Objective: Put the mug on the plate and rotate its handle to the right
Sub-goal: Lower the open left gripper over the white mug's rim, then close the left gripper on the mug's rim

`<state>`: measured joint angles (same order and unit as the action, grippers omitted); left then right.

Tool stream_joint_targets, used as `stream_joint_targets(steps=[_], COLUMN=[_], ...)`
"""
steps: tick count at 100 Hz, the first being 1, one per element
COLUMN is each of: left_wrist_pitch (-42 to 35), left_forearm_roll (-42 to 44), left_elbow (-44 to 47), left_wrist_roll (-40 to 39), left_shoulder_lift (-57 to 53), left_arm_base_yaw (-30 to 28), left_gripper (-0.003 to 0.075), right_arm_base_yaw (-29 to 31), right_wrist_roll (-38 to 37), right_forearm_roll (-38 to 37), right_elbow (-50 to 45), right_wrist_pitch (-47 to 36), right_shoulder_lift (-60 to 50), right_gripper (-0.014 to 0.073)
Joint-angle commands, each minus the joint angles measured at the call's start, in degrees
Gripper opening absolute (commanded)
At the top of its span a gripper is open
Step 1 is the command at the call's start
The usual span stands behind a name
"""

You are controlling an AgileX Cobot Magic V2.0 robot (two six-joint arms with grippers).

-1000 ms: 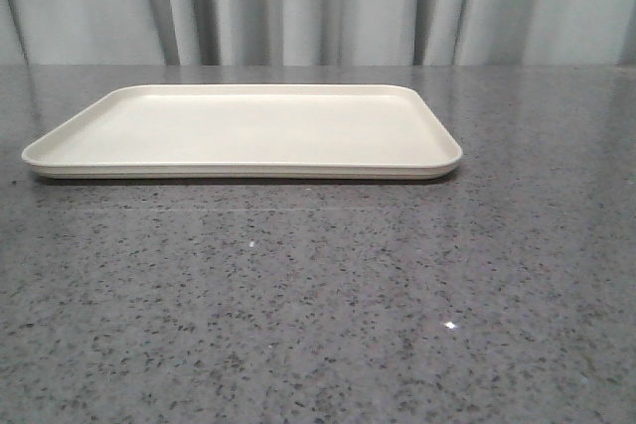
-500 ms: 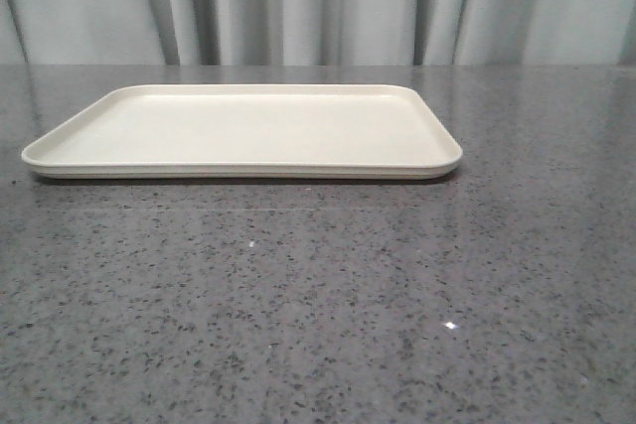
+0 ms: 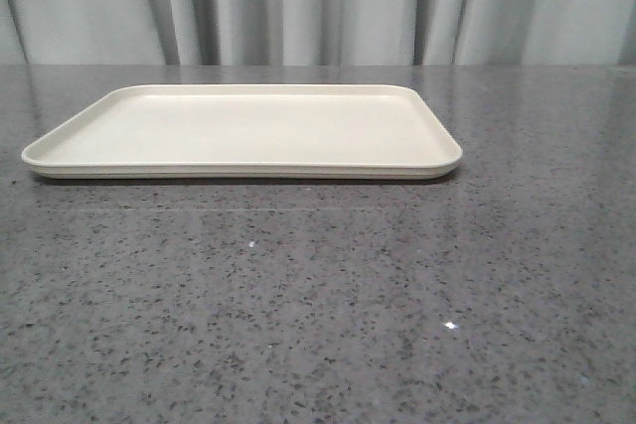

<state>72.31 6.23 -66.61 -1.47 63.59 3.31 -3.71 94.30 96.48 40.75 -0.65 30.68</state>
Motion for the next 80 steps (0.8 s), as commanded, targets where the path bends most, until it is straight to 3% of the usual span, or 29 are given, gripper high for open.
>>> stream_joint_targets(steps=[1, 59, 80], left_wrist_pitch=[0.1, 0.0, -3.7], left_forearm_roll=[0.0, 0.0, -0.1], left_elbow=[0.0, 2.9, 3.8], left_wrist_roll=[0.1, 1.5, 1.5], left_shoulder_lift=[-1.2, -0.8, -0.4], left_arm_base_yaw=[0.4, 0.4, 0.4], left_gripper=[0.0344, 0.0344, 0.0337], right_arm_base_yaw=[0.0, 0.0, 0.0], right_wrist_roll=[0.3, 0.3, 0.3], right_forearm_roll=[0.0, 0.0, 0.0], right_elbow=[2.1, 2.1, 2.1], right_wrist_pitch=[0.7, 1.5, 1.6], right_shoulder_lift=[0.6, 0.6, 0.6], right_gripper=[0.0475, 0.0475, 0.0475])
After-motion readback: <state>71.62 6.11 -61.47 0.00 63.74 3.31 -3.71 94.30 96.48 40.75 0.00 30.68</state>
